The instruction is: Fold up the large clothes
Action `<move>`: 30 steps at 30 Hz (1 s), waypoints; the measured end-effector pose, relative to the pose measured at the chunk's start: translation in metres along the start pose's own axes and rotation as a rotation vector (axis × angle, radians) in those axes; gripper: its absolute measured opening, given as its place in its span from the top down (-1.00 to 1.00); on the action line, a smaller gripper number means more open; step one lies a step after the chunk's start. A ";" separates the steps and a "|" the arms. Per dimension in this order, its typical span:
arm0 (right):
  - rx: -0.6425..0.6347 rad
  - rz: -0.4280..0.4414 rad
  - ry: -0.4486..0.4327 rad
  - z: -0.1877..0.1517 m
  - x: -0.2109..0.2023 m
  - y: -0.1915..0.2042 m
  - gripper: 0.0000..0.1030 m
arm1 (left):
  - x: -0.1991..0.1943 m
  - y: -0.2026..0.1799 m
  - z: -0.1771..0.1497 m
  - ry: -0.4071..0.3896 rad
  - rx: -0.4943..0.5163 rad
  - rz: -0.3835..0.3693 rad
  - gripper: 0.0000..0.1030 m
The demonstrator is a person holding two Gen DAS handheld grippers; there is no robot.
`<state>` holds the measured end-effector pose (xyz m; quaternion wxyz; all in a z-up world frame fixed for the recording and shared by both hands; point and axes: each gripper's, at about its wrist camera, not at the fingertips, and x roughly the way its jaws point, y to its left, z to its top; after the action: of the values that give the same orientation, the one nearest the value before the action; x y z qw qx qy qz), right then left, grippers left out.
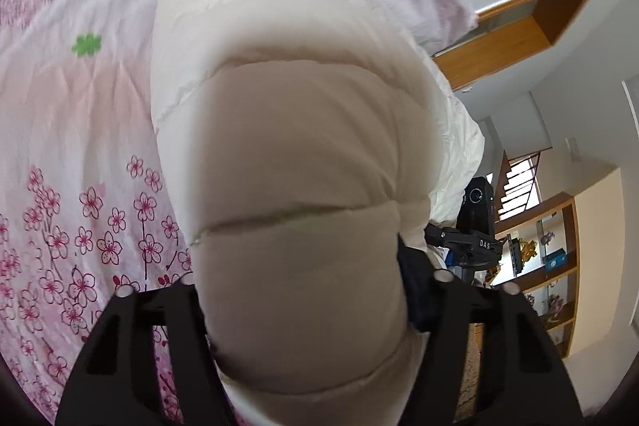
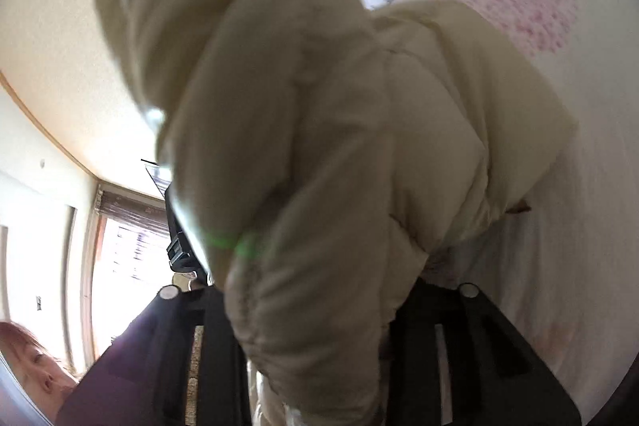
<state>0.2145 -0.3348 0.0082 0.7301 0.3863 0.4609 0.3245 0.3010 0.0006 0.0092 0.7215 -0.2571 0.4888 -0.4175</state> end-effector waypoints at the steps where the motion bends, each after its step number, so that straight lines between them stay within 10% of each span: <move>1: -0.004 -0.001 -0.002 -0.001 0.001 0.004 0.50 | -0.003 -0.003 -0.001 -0.008 0.010 -0.001 -0.11; 17: -0.164 0.029 0.046 0.020 0.080 0.099 0.54 | -0.113 0.007 -0.002 -0.246 0.041 0.106 -0.01; 30: -0.013 -0.095 0.095 0.039 0.149 0.056 0.44 | -0.130 0.086 0.002 -0.221 -0.086 0.242 -0.05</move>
<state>0.2980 -0.1940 0.0050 0.7243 0.3433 0.5109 0.3106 0.3106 0.1560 0.0064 0.8042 -0.2716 0.4511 -0.2756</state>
